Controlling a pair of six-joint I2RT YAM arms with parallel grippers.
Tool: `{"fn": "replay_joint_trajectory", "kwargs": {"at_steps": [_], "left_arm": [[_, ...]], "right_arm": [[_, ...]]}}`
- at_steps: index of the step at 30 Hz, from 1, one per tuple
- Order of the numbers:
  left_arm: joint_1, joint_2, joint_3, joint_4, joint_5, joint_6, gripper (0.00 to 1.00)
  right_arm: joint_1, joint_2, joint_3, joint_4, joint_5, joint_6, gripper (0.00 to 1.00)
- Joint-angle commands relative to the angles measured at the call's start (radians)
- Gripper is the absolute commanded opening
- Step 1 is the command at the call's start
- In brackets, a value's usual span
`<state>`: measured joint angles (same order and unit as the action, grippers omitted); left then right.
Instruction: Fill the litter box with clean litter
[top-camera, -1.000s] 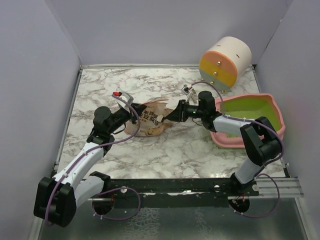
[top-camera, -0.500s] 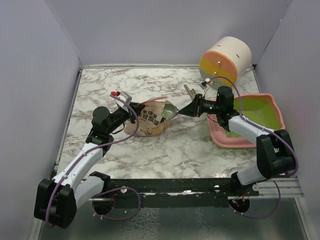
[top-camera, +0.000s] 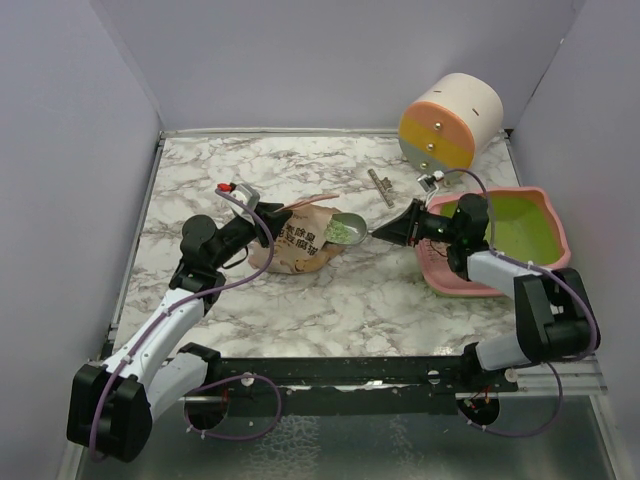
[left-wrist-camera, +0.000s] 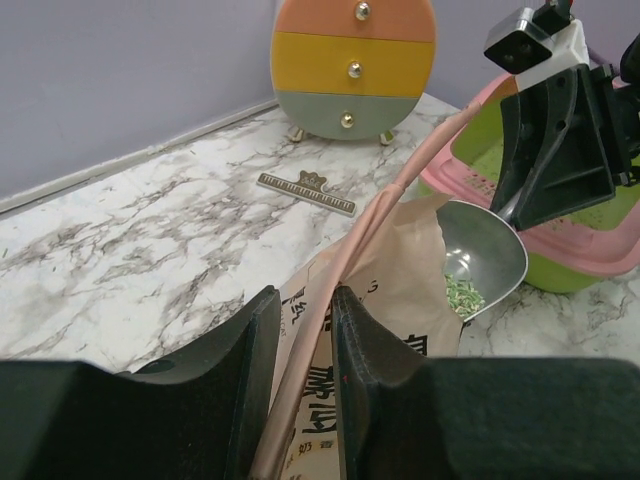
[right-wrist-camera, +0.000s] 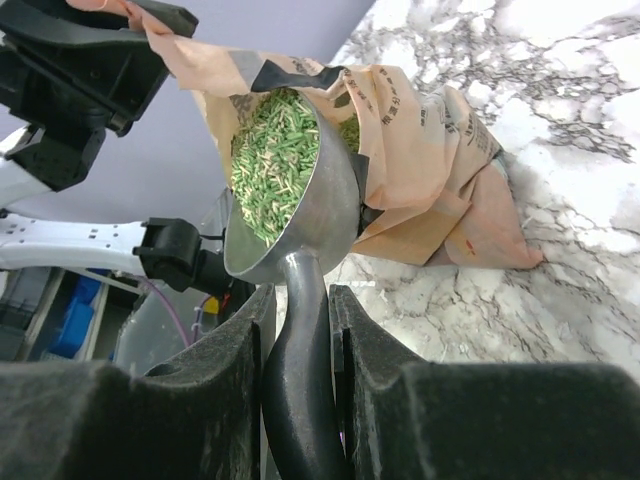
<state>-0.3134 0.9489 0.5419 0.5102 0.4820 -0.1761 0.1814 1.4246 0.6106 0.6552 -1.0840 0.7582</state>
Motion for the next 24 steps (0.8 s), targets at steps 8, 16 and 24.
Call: {"fn": "replay_joint_trajectory", "kwargs": {"at_steps": [8,16,24], "left_arm": [[0.008,-0.017,-0.001,0.091,-0.005,-0.026,0.3],[0.007,-0.006,0.001,0.093,0.001,-0.028,0.3],[0.009,-0.037,-0.005,0.106,0.001,-0.037,0.3]], "right_arm": [[0.004,0.317,-0.097,1.026,-0.109,0.567,0.01],[0.003,0.253,-0.102,0.855,-0.1,0.447,0.01],[-0.035,0.106,-0.033,0.521,-0.109,0.29,0.01]]}}
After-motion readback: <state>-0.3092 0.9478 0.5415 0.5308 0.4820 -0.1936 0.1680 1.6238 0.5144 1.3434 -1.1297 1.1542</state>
